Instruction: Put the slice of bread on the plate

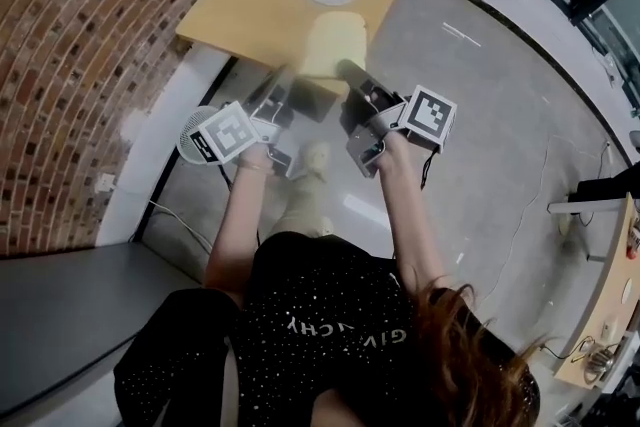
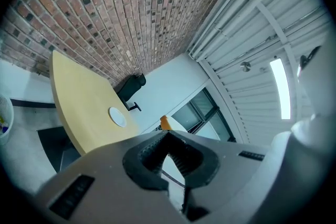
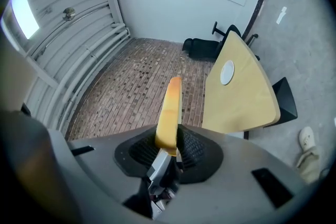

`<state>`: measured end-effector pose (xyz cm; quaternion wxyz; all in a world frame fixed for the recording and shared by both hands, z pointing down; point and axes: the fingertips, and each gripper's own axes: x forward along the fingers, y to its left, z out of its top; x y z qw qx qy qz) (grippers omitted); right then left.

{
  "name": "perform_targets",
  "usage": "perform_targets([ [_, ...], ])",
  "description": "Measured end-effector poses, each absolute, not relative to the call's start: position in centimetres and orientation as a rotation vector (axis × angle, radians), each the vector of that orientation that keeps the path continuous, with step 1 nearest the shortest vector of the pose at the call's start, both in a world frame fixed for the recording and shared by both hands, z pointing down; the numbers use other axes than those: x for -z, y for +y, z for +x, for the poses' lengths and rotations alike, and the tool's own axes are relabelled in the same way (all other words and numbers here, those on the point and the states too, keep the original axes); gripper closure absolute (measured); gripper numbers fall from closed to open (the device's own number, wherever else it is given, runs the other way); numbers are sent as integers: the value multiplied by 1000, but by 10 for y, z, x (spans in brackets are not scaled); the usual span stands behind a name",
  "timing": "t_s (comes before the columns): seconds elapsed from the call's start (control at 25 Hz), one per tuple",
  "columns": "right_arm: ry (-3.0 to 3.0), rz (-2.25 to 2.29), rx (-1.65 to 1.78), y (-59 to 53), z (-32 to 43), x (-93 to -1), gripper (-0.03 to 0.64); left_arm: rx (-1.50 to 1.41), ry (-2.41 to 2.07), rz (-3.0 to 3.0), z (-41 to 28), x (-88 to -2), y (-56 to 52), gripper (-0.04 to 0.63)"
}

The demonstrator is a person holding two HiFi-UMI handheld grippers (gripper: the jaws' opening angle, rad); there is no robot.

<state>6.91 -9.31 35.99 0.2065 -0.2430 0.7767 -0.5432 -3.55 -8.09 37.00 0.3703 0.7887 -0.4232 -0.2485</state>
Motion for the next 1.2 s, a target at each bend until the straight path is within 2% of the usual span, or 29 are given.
perform_targets([
  [1.2,2065,-759,1625,-289,45,-374,522,596,-1047,1991,-64,-365,-302,586],
])
